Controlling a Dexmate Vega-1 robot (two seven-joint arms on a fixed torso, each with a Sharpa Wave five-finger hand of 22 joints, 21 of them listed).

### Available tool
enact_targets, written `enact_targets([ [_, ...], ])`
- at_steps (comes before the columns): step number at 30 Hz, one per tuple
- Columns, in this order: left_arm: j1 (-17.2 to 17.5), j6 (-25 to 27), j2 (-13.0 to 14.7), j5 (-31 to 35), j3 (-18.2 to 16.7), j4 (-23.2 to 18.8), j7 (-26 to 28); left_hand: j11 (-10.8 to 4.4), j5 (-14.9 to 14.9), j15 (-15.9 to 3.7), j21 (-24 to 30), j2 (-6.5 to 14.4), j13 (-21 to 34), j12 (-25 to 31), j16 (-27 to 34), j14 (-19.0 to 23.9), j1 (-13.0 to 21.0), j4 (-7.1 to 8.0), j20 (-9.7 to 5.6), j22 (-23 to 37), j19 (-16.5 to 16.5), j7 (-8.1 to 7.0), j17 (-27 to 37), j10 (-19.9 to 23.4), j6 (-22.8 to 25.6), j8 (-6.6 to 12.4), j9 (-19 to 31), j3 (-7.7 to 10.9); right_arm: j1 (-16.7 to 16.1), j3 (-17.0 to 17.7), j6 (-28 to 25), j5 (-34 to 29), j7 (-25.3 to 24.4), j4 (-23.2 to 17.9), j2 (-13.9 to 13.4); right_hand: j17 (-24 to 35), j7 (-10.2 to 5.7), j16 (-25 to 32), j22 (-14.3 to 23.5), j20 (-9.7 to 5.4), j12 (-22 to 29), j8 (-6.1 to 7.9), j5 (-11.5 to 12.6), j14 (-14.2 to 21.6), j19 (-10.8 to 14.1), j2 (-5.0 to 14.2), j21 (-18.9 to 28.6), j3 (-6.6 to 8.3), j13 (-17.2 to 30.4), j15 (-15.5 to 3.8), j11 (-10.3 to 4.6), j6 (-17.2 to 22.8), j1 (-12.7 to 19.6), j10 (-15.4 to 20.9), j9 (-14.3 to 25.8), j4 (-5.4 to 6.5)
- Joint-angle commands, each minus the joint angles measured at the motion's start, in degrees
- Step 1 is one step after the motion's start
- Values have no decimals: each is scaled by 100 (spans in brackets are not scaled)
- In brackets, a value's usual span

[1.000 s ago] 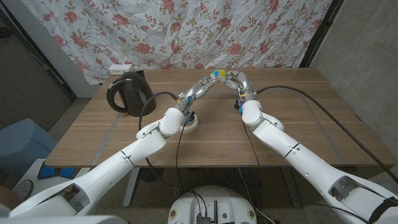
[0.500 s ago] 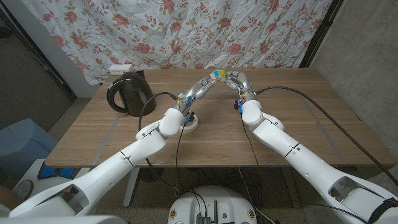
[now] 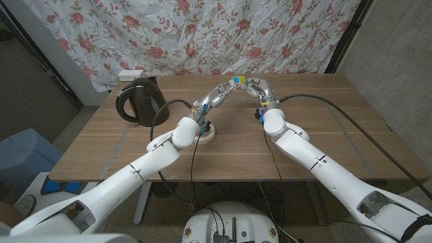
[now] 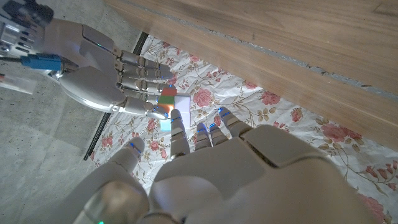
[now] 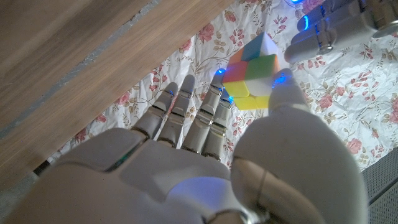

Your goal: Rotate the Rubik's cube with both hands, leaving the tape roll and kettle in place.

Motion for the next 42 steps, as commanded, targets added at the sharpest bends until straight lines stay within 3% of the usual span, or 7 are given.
enact_targets([
  [1, -18, 36, 37, 41, -41, -85, -5, 26, 41, -3, 6, 582, 11, -14, -8, -9, 42, -12, -2, 2, 41, 22, 16, 14, -26, -10, -6, 46, -16, 11, -43, 41, 46, -40, -92, 20, -463, 20, 22, -4, -31, -29, 35, -1, 15, 213, -13, -17, 8, -775, -121, 427, 196, 136, 16, 0],
  [42, 221, 143, 206, -92, -459, -326, 320, 51, 41, 10, 7, 574, 10, 2, 3, 47, 51, -25, 6, 1, 58, 66, 11, 73, -32, -4, -5, 88, -9, 33, -11, 145, 280, -111, -269, -29, -467, -84, 22, 65, -158, -380, 80, -230, -41, 0, -22, -168, 81, -762, -111, -134, 186, -349, 1, -28],
])
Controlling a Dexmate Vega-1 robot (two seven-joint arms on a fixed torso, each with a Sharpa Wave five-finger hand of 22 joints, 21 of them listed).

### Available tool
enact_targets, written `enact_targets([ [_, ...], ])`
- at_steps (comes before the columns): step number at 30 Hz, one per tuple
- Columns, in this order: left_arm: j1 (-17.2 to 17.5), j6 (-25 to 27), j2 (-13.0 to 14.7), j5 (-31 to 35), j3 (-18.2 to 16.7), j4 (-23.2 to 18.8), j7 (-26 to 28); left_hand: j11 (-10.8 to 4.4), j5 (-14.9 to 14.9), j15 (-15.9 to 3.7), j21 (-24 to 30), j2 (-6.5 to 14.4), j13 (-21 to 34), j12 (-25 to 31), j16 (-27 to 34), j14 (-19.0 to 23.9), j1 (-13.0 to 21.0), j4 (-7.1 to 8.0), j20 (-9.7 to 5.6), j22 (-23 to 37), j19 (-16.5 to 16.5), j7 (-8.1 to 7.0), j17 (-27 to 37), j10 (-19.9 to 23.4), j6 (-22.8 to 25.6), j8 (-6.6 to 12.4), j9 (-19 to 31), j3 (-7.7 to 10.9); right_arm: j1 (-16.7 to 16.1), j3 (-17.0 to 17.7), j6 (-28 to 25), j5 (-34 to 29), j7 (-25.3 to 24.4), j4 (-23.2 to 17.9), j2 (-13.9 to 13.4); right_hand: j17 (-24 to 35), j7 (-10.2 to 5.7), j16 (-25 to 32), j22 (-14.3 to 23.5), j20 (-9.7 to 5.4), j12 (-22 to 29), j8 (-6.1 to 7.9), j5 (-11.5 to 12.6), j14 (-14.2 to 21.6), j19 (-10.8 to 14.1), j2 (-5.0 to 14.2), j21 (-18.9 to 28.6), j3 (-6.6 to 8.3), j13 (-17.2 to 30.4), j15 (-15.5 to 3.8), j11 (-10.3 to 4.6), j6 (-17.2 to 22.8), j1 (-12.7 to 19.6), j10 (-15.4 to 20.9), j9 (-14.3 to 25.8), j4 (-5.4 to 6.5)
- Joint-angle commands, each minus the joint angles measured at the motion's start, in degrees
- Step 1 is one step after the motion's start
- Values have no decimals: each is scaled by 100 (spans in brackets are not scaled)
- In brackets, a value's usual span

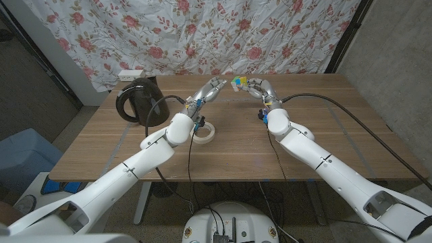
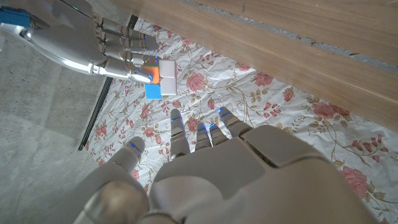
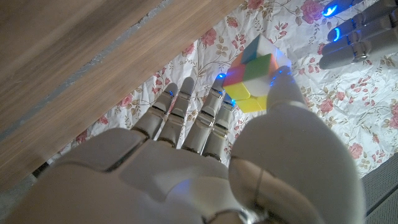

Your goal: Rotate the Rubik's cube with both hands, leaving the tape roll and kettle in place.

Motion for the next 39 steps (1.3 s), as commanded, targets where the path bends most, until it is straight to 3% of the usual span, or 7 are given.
enact_targets([
  [1, 121, 29, 46, -84, -168, -82, 168, 23, 41, 16, 6, 573, 10, 3, 5, 53, 51, -19, 4, 0, 58, 49, 10, 46, -8, -3, -4, 49, -14, 7, -35, 32, 38, -45, -30, 12, -65, -13, 22, 36, -17, -27, 38, -43, -15, -10, -24, -3, 22, -762, 2, 17, -2, -49, 32, -7],
  [16, 278, 53, 51, -486, -436, -170, 252, 68, 38, 33, 11, 560, 10, 22, 6, 84, 52, -25, 7, 0, 81, 54, 8, 117, -30, -9, -4, 60, -29, 5, 33, -46, 58, -105, -133, 6, -62, -15, 22, 33, 9, -69, 56, -49, -27, -32, -24, -6, 44, -759, -6, -18, 59, -53, 35, -13],
  [39, 489, -419, -25, -1197, -803, 48, 431, 65, 35, 44, 30, 541, 11, 53, 17, 176, 54, -37, 38, -1, 160, 30, 1, 261, -143, -26, -4, 78, 109, -64, -25, -614, 566, -399, -748, 6, -66, -48, 22, 56, -2, -108, 68, -141, -77, -48, -35, -21, 28, -757, -6, -30, 77, -73, 36, 5],
])
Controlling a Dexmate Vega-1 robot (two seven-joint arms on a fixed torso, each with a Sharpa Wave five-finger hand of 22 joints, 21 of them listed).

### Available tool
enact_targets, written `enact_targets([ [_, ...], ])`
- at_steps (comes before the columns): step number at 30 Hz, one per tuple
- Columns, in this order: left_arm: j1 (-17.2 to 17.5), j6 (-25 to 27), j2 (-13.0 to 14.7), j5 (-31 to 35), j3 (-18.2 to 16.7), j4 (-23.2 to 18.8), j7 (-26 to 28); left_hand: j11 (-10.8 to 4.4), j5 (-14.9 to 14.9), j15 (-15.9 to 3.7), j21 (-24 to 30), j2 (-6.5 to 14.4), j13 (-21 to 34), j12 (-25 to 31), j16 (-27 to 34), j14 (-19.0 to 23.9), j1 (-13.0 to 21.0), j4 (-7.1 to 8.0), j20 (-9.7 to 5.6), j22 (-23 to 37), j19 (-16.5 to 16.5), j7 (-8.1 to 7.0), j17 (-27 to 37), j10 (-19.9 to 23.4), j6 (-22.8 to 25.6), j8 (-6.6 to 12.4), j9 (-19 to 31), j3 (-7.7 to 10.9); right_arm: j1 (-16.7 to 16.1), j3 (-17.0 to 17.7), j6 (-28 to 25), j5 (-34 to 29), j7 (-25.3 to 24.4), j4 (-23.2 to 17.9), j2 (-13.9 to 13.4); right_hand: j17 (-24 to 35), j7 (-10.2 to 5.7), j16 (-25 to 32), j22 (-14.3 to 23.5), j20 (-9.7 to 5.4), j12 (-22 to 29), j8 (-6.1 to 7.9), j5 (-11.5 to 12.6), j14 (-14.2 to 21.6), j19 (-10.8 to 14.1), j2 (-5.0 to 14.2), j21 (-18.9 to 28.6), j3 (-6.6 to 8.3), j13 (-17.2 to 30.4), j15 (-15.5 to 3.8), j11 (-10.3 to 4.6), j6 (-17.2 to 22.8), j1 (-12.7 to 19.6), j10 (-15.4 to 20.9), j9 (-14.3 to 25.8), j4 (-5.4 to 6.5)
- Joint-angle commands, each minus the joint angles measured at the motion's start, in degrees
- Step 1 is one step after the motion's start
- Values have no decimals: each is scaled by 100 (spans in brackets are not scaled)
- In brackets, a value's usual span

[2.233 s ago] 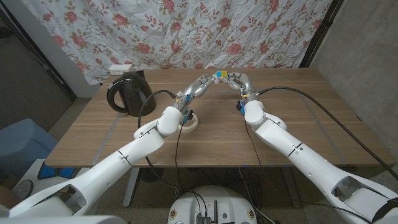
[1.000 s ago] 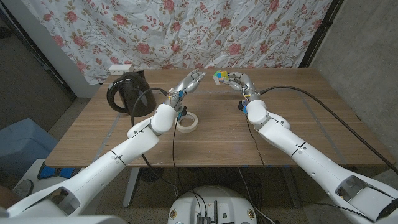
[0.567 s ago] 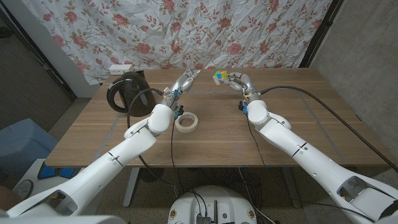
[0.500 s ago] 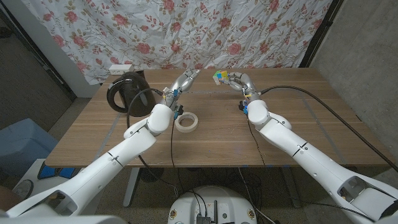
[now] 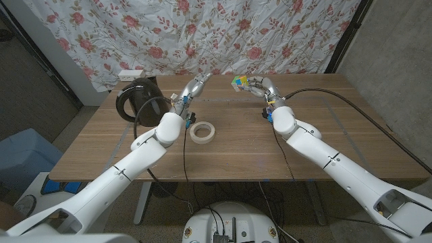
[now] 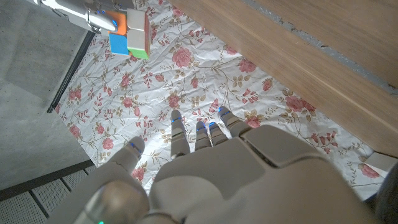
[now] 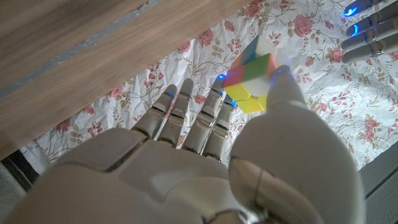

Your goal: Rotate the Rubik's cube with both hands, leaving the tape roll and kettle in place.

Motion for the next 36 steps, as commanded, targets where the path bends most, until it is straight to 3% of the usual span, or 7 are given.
enact_targets([
  [1, 133, -265, -31, -386, -205, 120, 93, 1, 35, 2, 30, 540, 11, 53, 17, 13, 54, 4, 6, -1, 68, -16, 0, 57, -32, 0, -4, 37, 83, -44, -69, -352, 276, -153, -343, 5, -27, -7, 22, 4, 35, -20, 24, -19, -27, -15, -7, -20, 16, -759, -19, 13, 50, -26, 33, 7],
  [18, 346, -405, 15, -970, -445, 142, 24, -12, 33, 14, 26, 518, 11, 41, 15, 62, 58, -10, 20, -2, 91, -74, -4, 82, -159, -23, -5, 46, 321, -116, -224, -882, 1160, -451, -1027, -7, -28, -52, 21, 27, 15, -83, 26, -123, -70, 6, -11, -36, -1, -714, -18, -49, 18, -79, 35, 40],
  [22, 383, -535, 9, -1093, -495, 213, 5, -57, 32, -35, 34, 511, 10, 50, 20, 108, 59, -14, 23, -3, 130, -149, -6, 135, -227, -28, -5, 51, 371, -136, -175, -1002, 1389, -487, -1178, -11, -28, -56, 20, 33, 14, -94, 29, -129, -80, 6, -12, -34, -1, -718, -19, -60, 30, -90, 35, 34],
  [36, 523, -1069, -110, -1555, -678, 565, -30, -114, 31, -73, 64, 490, 9, 64, 32, 243, 63, -30, -41, -5, 277, -126, -12, 263, -424, -33, -5, 63, 561, -218, -212, -1531, 2139, -647, -1563, -20, -27, -64, 19, 34, 13, -110, 31, -141, -101, 26, -12, -36, 1, -729, -19, -51, 24, -118, 37, 46],
])
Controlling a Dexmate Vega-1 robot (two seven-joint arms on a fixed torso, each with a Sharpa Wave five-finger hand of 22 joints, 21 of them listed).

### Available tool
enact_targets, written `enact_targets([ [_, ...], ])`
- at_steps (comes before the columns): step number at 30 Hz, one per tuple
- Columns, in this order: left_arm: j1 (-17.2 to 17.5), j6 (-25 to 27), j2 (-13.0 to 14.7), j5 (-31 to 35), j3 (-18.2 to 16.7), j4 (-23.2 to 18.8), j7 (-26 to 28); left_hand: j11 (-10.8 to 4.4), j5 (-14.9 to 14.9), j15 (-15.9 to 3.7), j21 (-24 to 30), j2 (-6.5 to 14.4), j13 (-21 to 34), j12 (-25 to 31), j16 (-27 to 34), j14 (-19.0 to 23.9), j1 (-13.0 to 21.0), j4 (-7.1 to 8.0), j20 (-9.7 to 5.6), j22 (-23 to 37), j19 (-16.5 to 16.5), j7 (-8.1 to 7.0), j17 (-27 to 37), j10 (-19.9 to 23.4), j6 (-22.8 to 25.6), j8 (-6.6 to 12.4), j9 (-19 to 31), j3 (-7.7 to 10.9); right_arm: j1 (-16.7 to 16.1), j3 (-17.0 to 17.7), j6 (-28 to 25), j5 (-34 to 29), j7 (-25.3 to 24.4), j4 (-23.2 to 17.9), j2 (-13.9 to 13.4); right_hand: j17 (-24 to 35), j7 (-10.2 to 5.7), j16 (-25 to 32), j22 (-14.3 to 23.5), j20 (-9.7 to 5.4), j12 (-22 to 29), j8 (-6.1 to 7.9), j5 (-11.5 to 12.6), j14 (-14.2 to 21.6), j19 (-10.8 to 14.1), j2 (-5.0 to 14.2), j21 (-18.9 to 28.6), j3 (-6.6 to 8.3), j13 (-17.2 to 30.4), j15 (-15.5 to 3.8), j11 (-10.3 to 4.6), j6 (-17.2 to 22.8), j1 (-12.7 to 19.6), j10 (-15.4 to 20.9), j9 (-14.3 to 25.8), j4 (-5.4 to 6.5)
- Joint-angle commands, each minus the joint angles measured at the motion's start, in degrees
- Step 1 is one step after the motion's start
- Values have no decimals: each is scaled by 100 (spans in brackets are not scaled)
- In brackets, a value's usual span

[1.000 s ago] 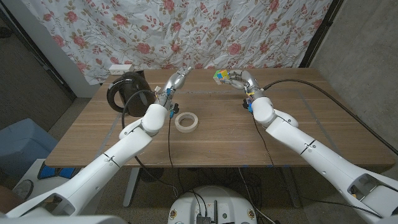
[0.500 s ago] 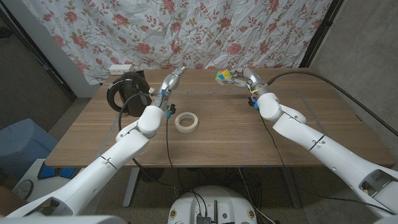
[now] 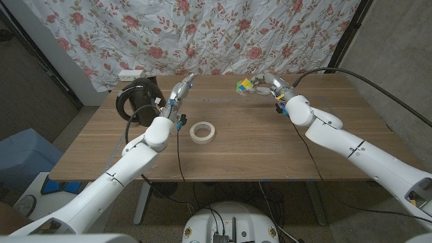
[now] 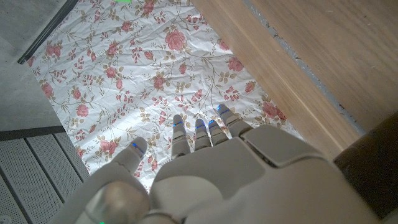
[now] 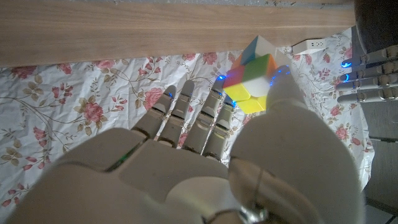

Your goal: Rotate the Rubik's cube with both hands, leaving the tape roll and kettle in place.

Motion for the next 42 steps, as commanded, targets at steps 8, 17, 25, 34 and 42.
enact_targets([
  [8, 222, -736, -221, -646, -237, 471, -35, 4, 31, -16, 33, 484, 9, 20, 33, 79, 66, -8, -34, -6, 101, 1, 16, 114, -88, 4, -5, 39, 295, -159, 59, -679, 1085, -103, -469, 4, -9, -20, 19, 2, 18, -27, 35, -9, -25, 44, -8, -9, 14, -742, 12, -19, 26, -39, 9, 28],
  [17, 325, -941, -305, -947, -332, 642, -86, -3, 31, -21, 33, 480, 9, 11, 26, 100, 69, -14, -23, -6, 131, 37, 15, 126, -132, 5, -5, 44, 494, -285, 152, -911, 1688, -29, -531, 0, -10, -33, 19, 0, 21, -32, 35, -40, -34, 50, -9, -7, 15, -747, 11, -12, 37, -40, 10, 23],
  [25, 410, -1054, -337, -1114, -403, 728, -84, 9, 31, -22, 32, 476, 9, 10, 19, 118, 70, -18, -28, -6, 158, 103, 14, 154, -127, 22, -5, 49, 669, -434, 154, -1260, 2147, 19, -542, -4, -9, -38, 19, 1, 11, -35, 35, -47, -32, 63, -6, -7, 11, -747, 14, 2, 33, -71, 11, 28],
  [34, 450, -1267, -426, -1278, -443, 908, -136, 26, 31, 7, 25, 475, 9, 6, 15, 142, 71, -21, -21, -7, 171, 120, 14, 177, -85, 47, -5, 54, 758, -608, 52, -1722, 2430, 59, -453, -22, -12, -46, 18, -15, 23, -54, 55, -47, -30, 56, -1, 33, 26, -807, 7, 14, 197, -97, 11, -51],
  [42, 495, -1334, -438, -1341, -465, 984, -139, 36, 31, 28, 22, 478, 9, 7, 14, 169, 70, -20, 10, -7, 192, 124, 15, 208, -65, 55, -5, 60, 754, -709, 18, -2042, 2509, 118, -376, -29, -12, -47, 17, -31, 37, -70, 67, -38, -14, 52, 6, 60, 34, -834, 3, 10, 308, -85, 12, -80],
])
